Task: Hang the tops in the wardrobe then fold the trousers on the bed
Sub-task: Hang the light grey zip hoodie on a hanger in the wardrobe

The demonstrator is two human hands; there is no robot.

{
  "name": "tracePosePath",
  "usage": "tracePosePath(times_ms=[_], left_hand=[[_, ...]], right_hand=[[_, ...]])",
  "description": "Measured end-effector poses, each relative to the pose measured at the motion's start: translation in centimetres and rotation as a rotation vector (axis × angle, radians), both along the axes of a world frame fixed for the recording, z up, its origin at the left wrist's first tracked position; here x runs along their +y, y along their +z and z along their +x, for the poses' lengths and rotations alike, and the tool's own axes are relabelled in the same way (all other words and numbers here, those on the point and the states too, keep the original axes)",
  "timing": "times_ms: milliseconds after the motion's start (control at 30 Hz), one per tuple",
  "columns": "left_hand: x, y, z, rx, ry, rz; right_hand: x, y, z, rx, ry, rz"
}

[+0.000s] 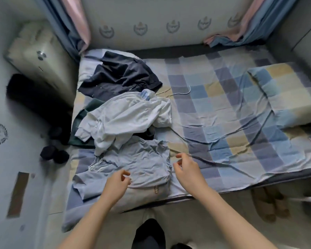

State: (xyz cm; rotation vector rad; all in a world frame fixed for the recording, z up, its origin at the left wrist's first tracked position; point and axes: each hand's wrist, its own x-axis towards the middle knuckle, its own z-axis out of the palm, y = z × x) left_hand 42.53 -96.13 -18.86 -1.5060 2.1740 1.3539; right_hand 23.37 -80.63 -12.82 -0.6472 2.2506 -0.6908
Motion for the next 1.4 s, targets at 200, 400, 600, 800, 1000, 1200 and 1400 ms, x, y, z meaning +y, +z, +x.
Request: tracePosePath(times_ms=[200, 400, 600, 800, 1000, 1200, 1400], left_hand=[[-8.0, -7.4, -2.6, -0.17, -0.066, -0.051], [-15.3, -15.8, -7.9, -0.244, -0.14, -0.123], [-20.4, -24.6, -12.9, -0.328, -0.215, -0.313], [-23.7, -30.4, -15.5, -0.494, -0.333, -0.583], [-26.7, -34.4, -14.7, -0.483, -0.391, -0.637], [-27.1, -35.1, -13.5, -0.462, -0.361, -0.639], [-27.5, -36.4, -14.4, -0.325, -0.339, -0.749]], right_hand=[[-7.9, -8.1, -4.3, -0.086, 0.073, 0.105], [-17.4, -19.3, -11.1, -0.324, -0.119, 0.057], [-24.6, -30.4, -15.9, -0.54, -0.254, 0.014], [-27.5, -37.3, -17.0, -0.644, -0.321, 0.029], [-28.0, -40.9, -16.6, -0.713, -0.272, 0.05], [-29.7, -41.3, -17.2, -0.705, -0.253, 0.044], [-30.5, -41.9, -17.3, -0.716, -0.26, 0.053]])
